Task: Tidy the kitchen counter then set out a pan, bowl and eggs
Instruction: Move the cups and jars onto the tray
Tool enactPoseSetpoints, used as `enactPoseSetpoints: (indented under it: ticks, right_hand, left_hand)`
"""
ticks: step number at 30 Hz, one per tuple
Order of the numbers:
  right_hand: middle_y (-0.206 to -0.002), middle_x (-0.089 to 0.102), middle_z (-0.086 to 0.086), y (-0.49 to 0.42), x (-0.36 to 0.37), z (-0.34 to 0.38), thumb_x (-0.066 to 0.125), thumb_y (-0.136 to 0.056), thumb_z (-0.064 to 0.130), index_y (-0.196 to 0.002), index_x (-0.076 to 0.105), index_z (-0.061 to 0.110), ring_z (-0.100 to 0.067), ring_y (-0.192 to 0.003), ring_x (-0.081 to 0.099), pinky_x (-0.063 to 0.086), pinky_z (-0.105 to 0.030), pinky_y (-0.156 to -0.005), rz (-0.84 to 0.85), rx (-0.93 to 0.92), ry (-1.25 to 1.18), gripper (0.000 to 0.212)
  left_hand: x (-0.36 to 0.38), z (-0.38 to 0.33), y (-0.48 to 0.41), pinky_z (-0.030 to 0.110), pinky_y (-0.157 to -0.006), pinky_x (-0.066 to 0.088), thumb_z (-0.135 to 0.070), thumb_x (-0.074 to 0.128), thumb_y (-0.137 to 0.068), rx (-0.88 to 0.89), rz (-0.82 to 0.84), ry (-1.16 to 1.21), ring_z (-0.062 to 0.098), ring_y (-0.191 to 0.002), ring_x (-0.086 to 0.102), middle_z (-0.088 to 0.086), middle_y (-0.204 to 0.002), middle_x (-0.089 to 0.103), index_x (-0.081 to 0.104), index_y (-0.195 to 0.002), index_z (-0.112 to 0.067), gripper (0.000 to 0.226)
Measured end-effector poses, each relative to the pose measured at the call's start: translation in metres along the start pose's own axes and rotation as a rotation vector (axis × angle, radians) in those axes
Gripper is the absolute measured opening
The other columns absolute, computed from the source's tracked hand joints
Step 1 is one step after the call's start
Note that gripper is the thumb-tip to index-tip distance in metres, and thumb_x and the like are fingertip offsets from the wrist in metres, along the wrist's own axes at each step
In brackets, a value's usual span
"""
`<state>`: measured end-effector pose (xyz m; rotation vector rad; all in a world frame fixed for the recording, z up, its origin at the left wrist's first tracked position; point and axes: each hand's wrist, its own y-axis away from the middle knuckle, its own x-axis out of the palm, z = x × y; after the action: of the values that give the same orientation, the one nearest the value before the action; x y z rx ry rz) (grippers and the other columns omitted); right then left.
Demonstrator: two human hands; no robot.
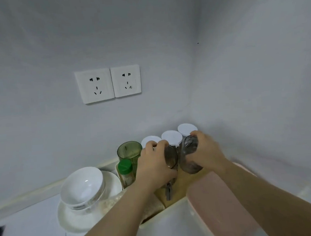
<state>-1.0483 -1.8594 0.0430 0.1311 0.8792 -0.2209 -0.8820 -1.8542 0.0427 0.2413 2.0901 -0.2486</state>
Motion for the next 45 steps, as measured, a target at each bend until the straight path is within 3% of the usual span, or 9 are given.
enactPoseSetpoints:
  ticks: [7, 11, 14, 24, 28, 33, 35, 39, 45]
  right_hand:
    - [-0.136, 0.043, -0.007, -0.028, 0.019, -0.031, 0.064, -0.067, 0.041, -0.137, 0.031, 0.027, -0.032, -0.124, 0.043, 0.037, -0.045, -0.105, 0.063, 0.062, 0.046, 0.078]
    - [-0.14, 0.039, -0.008, -0.035, 0.021, -0.044, 0.06, -0.074, 0.045, -0.138, 0.028, 0.027, -0.031, -0.128, 0.039, 0.032, -0.042, -0.106, 0.068, 0.059, 0.146, 0.074]
    - [-0.14, 0.041, -0.007, -0.04, 0.023, -0.053, 0.053, -0.069, 0.048, -0.137, 0.029, 0.028, -0.033, -0.128, 0.038, 0.031, -0.045, -0.105, 0.086, 0.055, 0.172, 0.075]
    - [-0.143, 0.035, -0.004, -0.049, 0.017, -0.063, 0.063, -0.072, 0.036, -0.139, 0.028, 0.027, -0.037, -0.128, 0.036, 0.03, -0.043, -0.106, 0.133, 0.011, 0.245, 0.075]
    - [-0.144, 0.032, -0.003, -0.048, 0.009, -0.068, 0.066, -0.071, 0.033, -0.142, 0.023, 0.029, -0.039, -0.125, 0.037, 0.03, -0.043, -0.104, 0.148, -0.018, 0.366, 0.083]
    - [-0.144, 0.031, 0.001, -0.05, 0.007, -0.074, 0.066, -0.069, 0.031, -0.14, 0.024, 0.032, -0.039, -0.124, 0.036, 0.031, -0.043, -0.102, 0.151, -0.013, 0.347, 0.083]
    - [-0.144, 0.03, 0.001, -0.05, 0.008, -0.075, 0.066, -0.069, 0.031, -0.14, 0.024, 0.033, -0.039, -0.125, 0.035, 0.03, -0.043, -0.102, 0.146, -0.015, 0.346, 0.082]
    - [-0.151, 0.02, -0.002, -0.049, 0.008, -0.074, 0.067, -0.07, 0.034, -0.143, 0.02, 0.033, -0.038, -0.131, 0.027, 0.027, -0.043, -0.106, 0.151, -0.003, 0.383, 0.086]
    - [-0.155, 0.012, -0.002, -0.047, 0.007, -0.07, 0.066, -0.073, 0.034, -0.144, 0.018, 0.036, -0.036, -0.136, 0.02, 0.022, -0.043, -0.11, 0.176, 0.004, 0.364, 0.086]
  left_hand:
    - [0.043, -0.006, -0.023, 0.036, -0.105, 0.027, -0.041, 0.069, -0.068, 0.039, 0.097, -0.149, 0.022, -0.126, 0.037, 0.0, -0.137, 0.031, 0.028, -0.137, -0.034, 0.08]
    - [0.056, -0.008, -0.031, 0.035, -0.108, 0.027, -0.038, 0.069, -0.068, 0.072, 0.138, -0.161, 0.023, -0.127, 0.035, 0.001, -0.138, 0.032, 0.03, -0.134, -0.035, 0.077]
    - [0.062, -0.011, -0.039, 0.034, -0.109, 0.027, -0.036, 0.069, -0.07, 0.083, 0.127, -0.15, 0.023, -0.128, 0.032, 0.002, -0.138, 0.033, 0.032, -0.134, -0.032, 0.073]
    - [0.078, -0.011, -0.047, 0.034, -0.117, 0.015, -0.035, 0.063, -0.075, 0.12, 0.051, -0.128, 0.024, -0.141, 0.015, 0.002, -0.145, 0.026, 0.033, -0.137, -0.023, 0.07]
    - [0.078, -0.008, -0.051, 0.034, -0.119, 0.008, -0.032, 0.066, -0.074, 0.208, 0.113, -0.094, 0.019, -0.145, 0.004, -0.002, -0.15, 0.022, 0.028, -0.141, -0.023, 0.077]
    - [0.077, -0.01, -0.055, 0.032, -0.12, 0.002, -0.033, 0.068, -0.073, 0.289, 0.152, -0.094, 0.017, -0.146, -0.001, -0.004, -0.151, 0.021, 0.028, -0.142, -0.025, 0.08]
    - [0.077, -0.008, -0.056, 0.032, -0.12, 0.003, -0.035, 0.068, -0.072, 0.296, 0.166, -0.116, 0.018, -0.146, 0.0, -0.005, -0.151, 0.022, 0.029, -0.142, -0.024, 0.081]
    - [0.072, -0.001, -0.057, 0.03, -0.116, 0.019, -0.036, 0.069, -0.068, 0.237, 0.113, -0.137, 0.018, -0.139, 0.018, -0.007, -0.145, 0.027, 0.033, -0.138, -0.023, 0.08]
    - [0.063, -0.004, -0.055, 0.028, -0.113, 0.02, -0.032, 0.07, -0.073, 0.181, 0.119, -0.121, 0.016, -0.136, 0.02, -0.006, -0.146, 0.027, 0.026, -0.142, -0.024, 0.082]
